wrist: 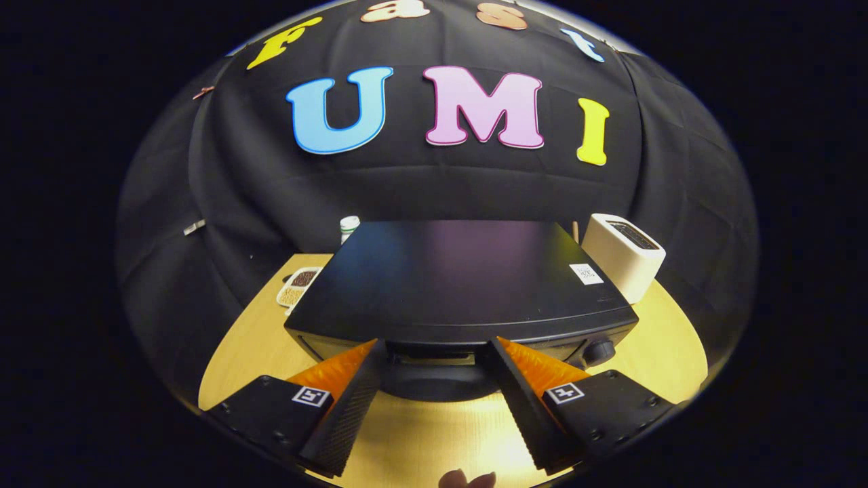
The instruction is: Open the toaster oven, put the food inside, and close the toaster oven door.
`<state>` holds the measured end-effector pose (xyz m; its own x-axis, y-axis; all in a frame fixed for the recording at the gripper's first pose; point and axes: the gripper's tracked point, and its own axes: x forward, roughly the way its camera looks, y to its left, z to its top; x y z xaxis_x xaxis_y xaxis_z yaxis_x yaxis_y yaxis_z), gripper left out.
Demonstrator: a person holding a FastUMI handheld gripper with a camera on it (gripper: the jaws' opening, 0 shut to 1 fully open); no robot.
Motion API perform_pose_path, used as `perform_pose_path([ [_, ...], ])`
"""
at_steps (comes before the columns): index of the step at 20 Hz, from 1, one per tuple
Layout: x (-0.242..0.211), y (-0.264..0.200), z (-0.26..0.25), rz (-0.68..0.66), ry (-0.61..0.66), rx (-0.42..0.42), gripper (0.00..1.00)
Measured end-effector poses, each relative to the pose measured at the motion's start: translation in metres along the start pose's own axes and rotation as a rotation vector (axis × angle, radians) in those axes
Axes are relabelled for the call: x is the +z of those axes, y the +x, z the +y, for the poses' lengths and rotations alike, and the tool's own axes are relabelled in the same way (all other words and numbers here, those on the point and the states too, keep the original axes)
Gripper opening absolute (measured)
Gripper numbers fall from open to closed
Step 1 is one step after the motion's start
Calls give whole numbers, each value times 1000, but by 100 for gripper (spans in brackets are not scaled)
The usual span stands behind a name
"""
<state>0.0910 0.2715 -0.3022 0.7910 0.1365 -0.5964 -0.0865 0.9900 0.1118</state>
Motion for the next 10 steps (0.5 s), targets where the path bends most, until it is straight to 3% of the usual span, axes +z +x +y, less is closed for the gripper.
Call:
perform_pose_path([
  [10, -21, -27, 1, -4, -11, -20, 100],
])
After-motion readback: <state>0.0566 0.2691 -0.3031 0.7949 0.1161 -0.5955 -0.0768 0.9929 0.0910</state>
